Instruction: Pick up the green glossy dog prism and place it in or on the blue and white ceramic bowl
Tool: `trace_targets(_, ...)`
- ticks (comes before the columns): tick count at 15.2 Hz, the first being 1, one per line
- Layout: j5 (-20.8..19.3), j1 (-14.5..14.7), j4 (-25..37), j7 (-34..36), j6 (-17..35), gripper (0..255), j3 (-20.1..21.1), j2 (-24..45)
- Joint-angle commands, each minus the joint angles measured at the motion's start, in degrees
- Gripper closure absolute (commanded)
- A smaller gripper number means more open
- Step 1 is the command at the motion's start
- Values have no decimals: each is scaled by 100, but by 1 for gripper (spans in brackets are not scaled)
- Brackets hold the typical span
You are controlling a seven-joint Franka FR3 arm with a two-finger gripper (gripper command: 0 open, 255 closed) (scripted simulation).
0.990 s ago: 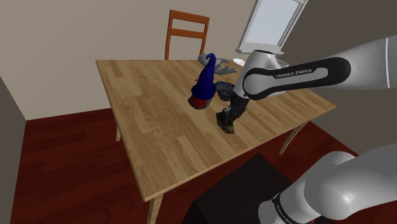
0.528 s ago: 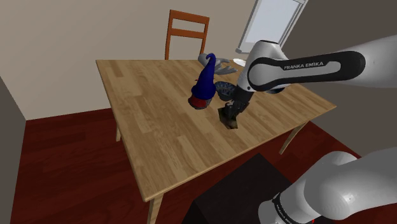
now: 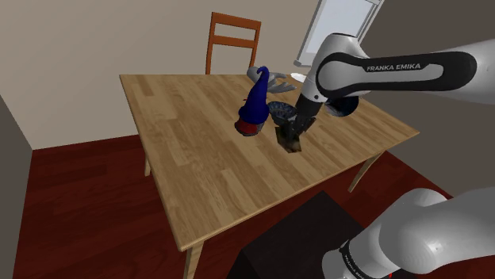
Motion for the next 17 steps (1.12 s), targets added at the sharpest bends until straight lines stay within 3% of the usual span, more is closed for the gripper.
trace_targets(1, -2, 1, 110, 15, -175, 255, 8, -64)
trace_targets(14, -11, 2, 917, 57, -1156, 255, 23, -239)
trace_targets(17, -89, -100, 1401, -252, -1130, 255, -213, 280)
